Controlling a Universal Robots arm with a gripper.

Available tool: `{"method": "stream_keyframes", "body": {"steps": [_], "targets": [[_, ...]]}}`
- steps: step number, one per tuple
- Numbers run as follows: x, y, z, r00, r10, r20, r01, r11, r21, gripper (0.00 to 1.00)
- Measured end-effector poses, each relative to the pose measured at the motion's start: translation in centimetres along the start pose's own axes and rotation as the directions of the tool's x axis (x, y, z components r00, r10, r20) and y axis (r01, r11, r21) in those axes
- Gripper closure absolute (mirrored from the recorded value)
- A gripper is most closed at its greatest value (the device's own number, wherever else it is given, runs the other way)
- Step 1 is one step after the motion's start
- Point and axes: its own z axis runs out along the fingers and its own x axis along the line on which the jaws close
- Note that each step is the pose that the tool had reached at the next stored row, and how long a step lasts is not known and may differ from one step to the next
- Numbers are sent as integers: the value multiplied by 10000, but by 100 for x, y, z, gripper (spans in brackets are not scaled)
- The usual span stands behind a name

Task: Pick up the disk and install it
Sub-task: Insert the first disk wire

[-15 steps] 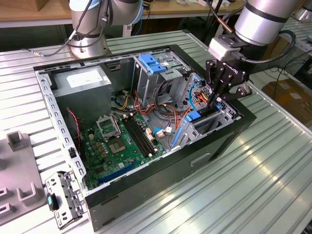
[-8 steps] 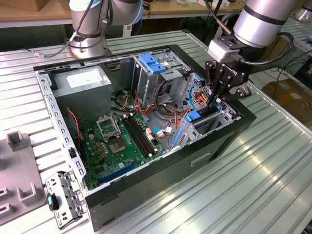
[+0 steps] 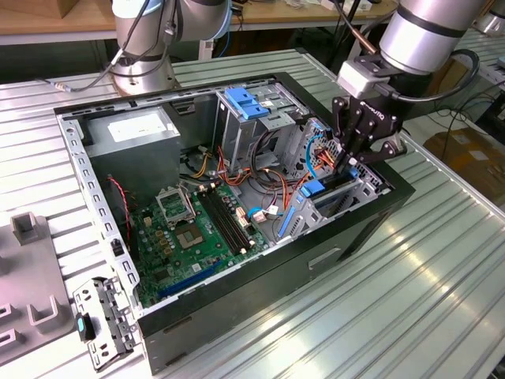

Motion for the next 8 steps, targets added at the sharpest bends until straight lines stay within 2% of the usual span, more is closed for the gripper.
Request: {"method": "stream_keyframes", "body": {"steps": [8], "targets": [[-1,-15,0,10000,0,-4,0,10000,0,84]]}}
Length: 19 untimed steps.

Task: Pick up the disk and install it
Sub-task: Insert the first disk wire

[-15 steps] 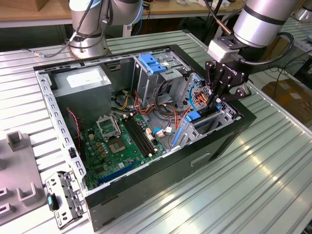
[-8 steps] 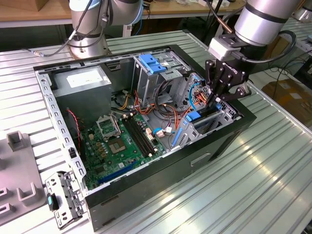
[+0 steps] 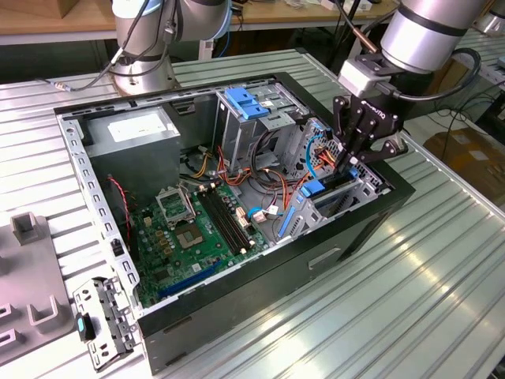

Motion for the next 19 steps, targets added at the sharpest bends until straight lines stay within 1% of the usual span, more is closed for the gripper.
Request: {"method": "stream_keyframes", "body": {"steps": [13,16,17,19], "targets": [[-2,-15,44,10000,0,1,0,10000,0,84],[-2,-16,65,10000,0,3,0,10000,0,84],[-3,-17,83,10000,0,1,0,10000,0,84],[-3,-17,90,10000,0,1,0,10000,0,84]]}}
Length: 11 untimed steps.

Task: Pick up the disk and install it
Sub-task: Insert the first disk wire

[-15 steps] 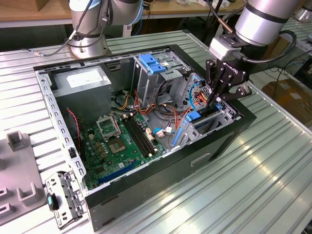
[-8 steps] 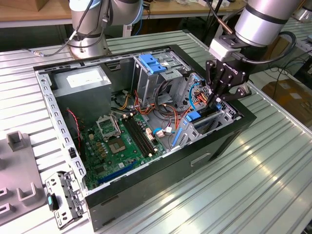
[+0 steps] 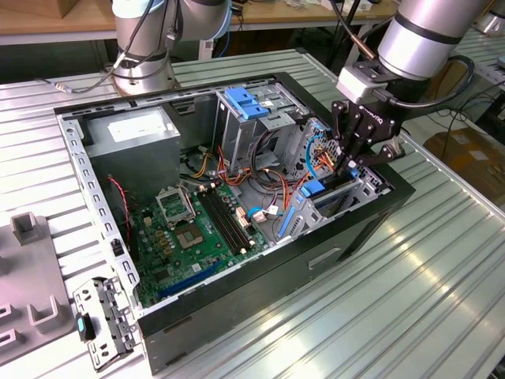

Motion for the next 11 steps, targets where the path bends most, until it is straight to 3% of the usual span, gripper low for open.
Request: {"method": "stream_keyframes", "body": {"steps": [9,11], "targets": [[0,0,5,10000,1,6,-1,10000,0,83],[0,0,-3,10000,0,0,0,10000,0,70]]}}
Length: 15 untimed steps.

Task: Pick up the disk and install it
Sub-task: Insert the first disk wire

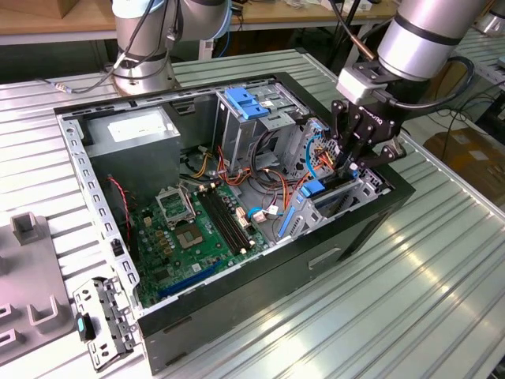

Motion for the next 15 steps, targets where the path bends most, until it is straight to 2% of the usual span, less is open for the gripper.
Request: {"method": "stream_keyframes", "body": {"steps": [5,10,11,12,15], "targets": [[2,2,-92,10000,-1,0,1,10000,0,70],[2,2,-99,10000,-5,0,5,10000,0,71],[2,2,-99,10000,-6,0,6,10000,0,84],[2,2,-99,10000,-7,1,7,10000,0,89],[2,2,-99,10000,-9,0,9,10000,0,89]]}}
